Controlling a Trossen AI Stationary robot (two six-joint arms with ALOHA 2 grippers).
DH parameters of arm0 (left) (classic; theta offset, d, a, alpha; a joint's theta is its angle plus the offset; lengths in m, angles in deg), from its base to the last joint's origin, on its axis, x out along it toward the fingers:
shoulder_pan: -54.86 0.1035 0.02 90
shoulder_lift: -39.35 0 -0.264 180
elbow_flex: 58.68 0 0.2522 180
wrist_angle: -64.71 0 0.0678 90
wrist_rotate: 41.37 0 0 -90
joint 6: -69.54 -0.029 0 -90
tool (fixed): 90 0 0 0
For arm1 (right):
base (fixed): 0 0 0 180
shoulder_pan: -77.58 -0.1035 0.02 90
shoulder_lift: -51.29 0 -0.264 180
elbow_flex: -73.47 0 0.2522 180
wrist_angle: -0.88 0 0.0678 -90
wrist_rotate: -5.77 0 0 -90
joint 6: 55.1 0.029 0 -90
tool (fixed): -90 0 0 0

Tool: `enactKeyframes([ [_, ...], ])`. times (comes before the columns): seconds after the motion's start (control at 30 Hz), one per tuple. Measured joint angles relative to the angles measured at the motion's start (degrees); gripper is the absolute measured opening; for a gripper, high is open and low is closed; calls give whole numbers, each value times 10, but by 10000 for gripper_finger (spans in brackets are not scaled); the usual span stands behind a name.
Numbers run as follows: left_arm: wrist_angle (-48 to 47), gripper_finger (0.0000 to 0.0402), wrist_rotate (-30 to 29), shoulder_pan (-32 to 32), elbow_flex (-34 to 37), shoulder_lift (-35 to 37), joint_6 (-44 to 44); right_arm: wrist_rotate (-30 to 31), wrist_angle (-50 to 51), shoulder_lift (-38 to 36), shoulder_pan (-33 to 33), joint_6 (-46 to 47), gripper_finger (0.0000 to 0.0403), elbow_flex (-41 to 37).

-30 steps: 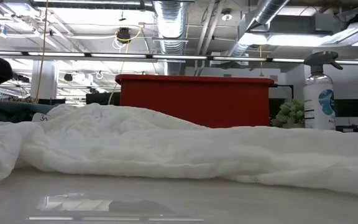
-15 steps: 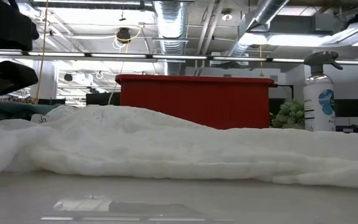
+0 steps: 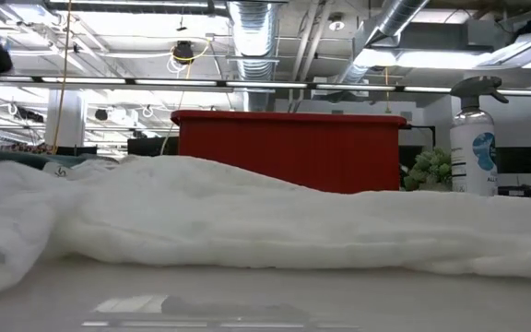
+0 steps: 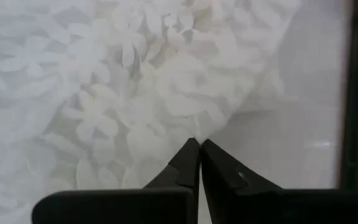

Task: Fold Laundry from Bin
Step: Fold the white shirt in the red bin

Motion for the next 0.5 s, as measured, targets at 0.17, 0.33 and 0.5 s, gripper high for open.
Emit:
enactKeyframes([
  [0.17, -36, 0, -14, -36, -43, 0, 44, -3, 1, -8, -27, 47, 23, 0],
  [0.33, -35, 0, -17, -60, -55, 0, 120, -7, 9, -9, -58, 85, 28, 13],
  [0.5, -24, 0, -14, -71, -71, 0, 166, -7, 36, -9, -76, 97, 26, 47],
])
